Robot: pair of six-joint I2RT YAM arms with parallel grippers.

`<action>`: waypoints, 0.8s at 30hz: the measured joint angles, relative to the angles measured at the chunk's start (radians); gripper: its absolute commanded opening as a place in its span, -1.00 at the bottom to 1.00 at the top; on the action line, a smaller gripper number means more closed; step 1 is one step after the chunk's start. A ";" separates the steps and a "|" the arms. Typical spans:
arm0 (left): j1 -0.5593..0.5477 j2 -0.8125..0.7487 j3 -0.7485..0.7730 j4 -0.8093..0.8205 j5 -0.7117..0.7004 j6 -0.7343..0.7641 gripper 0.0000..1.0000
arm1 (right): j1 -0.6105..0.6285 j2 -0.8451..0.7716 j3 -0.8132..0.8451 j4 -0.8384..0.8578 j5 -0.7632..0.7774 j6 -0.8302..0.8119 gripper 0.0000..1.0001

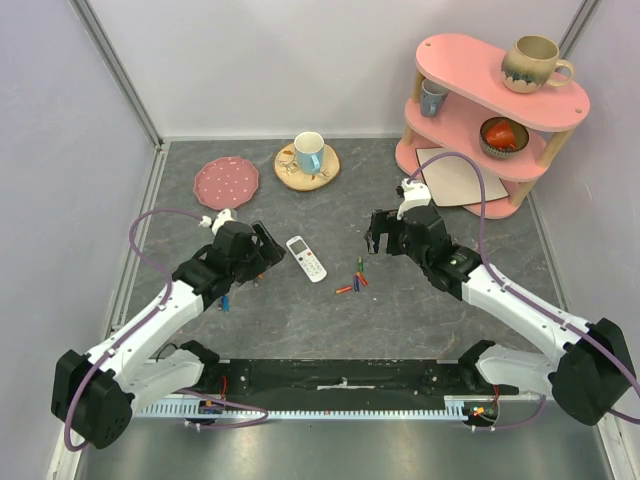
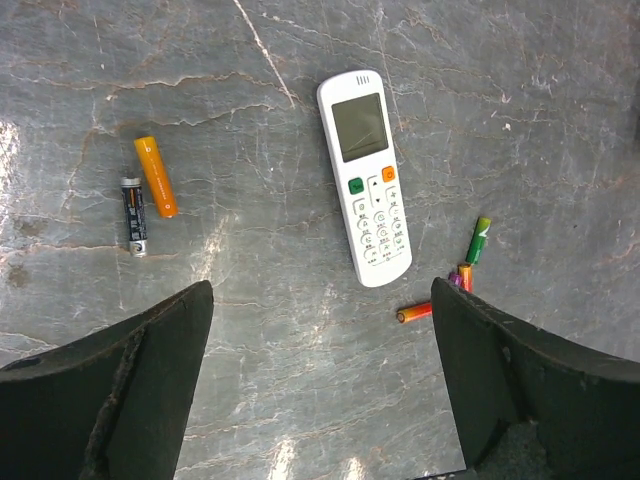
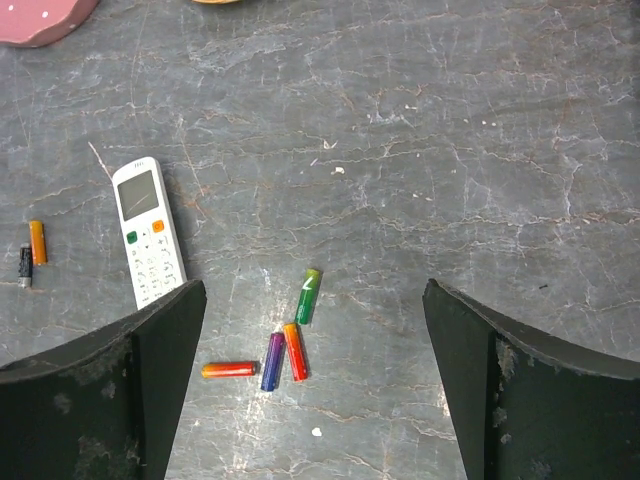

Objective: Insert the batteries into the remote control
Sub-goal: Pick up the remote control from the center of the board.

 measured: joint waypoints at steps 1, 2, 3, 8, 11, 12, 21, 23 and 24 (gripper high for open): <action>0.000 0.002 0.000 0.002 0.002 0.000 0.89 | 0.000 0.000 -0.001 0.002 -0.001 0.000 0.95; 0.000 0.002 0.000 0.003 0.003 0.000 0.85 | 0.000 0.000 -0.003 0.001 -0.002 -0.001 0.96; 0.000 0.002 0.000 0.003 0.005 0.002 0.83 | 0.000 0.001 -0.003 -0.002 -0.006 -0.005 0.96; -0.003 0.015 -0.009 0.040 0.035 0.014 0.59 | 0.000 0.002 -0.003 -0.015 -0.024 -0.027 0.96; -0.032 0.088 0.016 0.045 0.026 0.013 0.62 | 0.000 0.001 -0.003 -0.023 -0.026 -0.034 0.96; -0.050 0.136 0.042 0.044 0.018 0.012 0.63 | 0.000 -0.001 -0.004 -0.024 -0.026 -0.034 0.95; -0.146 0.536 0.367 -0.123 -0.091 -0.114 0.99 | 0.000 -0.061 -0.026 -0.055 -0.024 -0.032 0.96; -0.161 0.601 0.414 -0.166 -0.109 -0.154 0.99 | 0.000 -0.071 -0.035 -0.058 -0.024 -0.032 0.95; -0.166 0.629 0.429 -0.179 -0.112 -0.172 0.99 | 0.000 -0.074 -0.038 -0.063 -0.024 -0.031 0.96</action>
